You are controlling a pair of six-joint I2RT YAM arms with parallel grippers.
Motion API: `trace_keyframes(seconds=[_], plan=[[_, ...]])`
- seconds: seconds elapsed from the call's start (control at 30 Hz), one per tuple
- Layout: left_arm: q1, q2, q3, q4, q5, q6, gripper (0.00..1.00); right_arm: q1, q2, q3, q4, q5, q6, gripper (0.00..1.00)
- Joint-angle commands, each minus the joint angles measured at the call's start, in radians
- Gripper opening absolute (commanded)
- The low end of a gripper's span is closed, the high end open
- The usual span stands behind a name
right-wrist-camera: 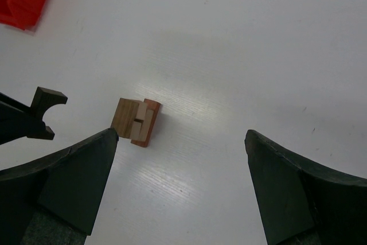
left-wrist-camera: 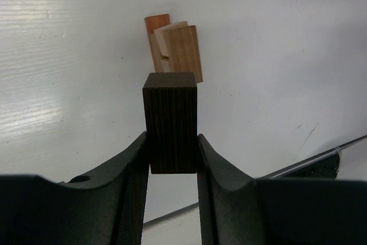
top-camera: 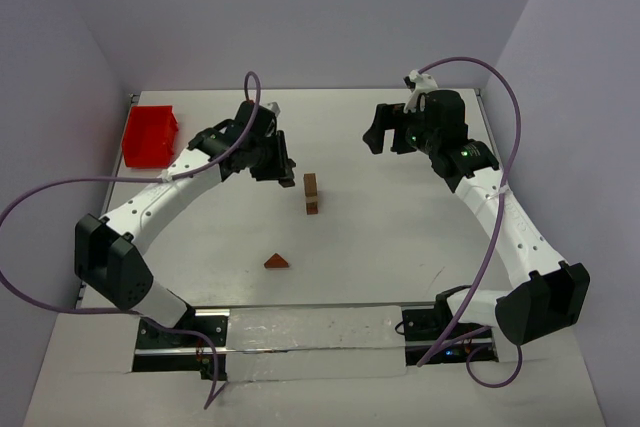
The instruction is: Build the wood block tower
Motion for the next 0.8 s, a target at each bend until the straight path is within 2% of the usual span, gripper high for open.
trace_keyframes(seconds=[0.0, 0.4, 0.57, 0.77], plan=[[0.024, -0.001, -0.008, -0.013, -0.023, -0.046, 0.00, 0.006, -0.023, 0.002, -0.002, 0.025, -0.011, 1.00], [0.037, 0.027, -0.073, -0.014, -0.234, -0.125, 0.00, 0.005, -0.007, 0.008, -0.005, 0.033, 0.000, 1.00], [0.069, 0.076, -0.101, -0.001, -0.185, -0.188, 0.00, 0.005, -0.013, 0.007, -0.007, 0.050, -0.002, 1.00], [0.084, 0.181, -0.054, 0.012, -0.157, -0.198, 0.00, 0.006, -0.013, 0.006, -0.011, 0.053, -0.003, 1.00]])
